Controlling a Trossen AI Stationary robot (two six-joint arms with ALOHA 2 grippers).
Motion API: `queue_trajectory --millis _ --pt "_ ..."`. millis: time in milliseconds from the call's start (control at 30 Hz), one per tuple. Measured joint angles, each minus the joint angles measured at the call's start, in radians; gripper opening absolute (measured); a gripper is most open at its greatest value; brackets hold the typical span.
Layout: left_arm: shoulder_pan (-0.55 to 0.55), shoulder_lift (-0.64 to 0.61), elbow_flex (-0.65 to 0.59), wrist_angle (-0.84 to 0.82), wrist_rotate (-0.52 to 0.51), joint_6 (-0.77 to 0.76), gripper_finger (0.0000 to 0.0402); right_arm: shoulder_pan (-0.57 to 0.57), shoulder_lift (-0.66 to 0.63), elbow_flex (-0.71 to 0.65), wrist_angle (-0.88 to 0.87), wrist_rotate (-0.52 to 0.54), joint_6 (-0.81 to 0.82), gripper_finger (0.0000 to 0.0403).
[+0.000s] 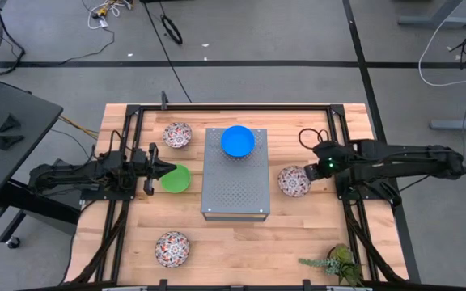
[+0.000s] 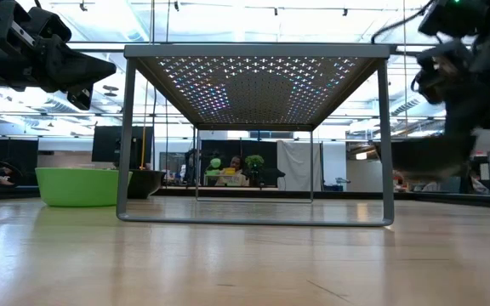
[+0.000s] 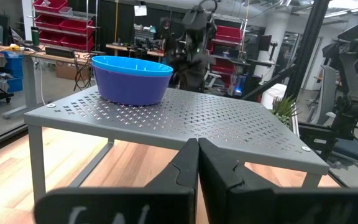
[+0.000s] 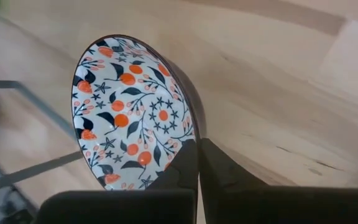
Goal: Pick & Place Mini bowls
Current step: Put the middle white patterned bowl on the shelf
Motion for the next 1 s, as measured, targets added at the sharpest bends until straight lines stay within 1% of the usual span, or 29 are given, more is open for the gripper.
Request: queue_trajectory --millis 200,367,567,800,1000 --pt "0.000 0.000 0.000 0.000 0.000 0.000 0.0014 0.000 -0.031 0.115 -0.042 -0.001 -0.022 0.0001" --pt "0.000 0.000 0.000 0.000 0.000 0.000 0.0014 0.000 -0.031 0.224 -0.097 0.000 -0.035 0.0001" --pt "0.000 0.000 0.000 0.000 0.000 0.000 0.0014 0.000 -0.021 0.334 -0.124 -0.019 -0.030 0.0001" --pt "0.000 0.000 0.000 0.000 0.000 0.000 0.0014 0.001 0.032 0.426 -0.114 -0.050 -0.028 0.0000" --pt "0.000 0.000 0.000 0.000 0.000 0.000 0.0014 0.013 0.111 0.460 -0.022 -0.071 -0.028 0.0000"
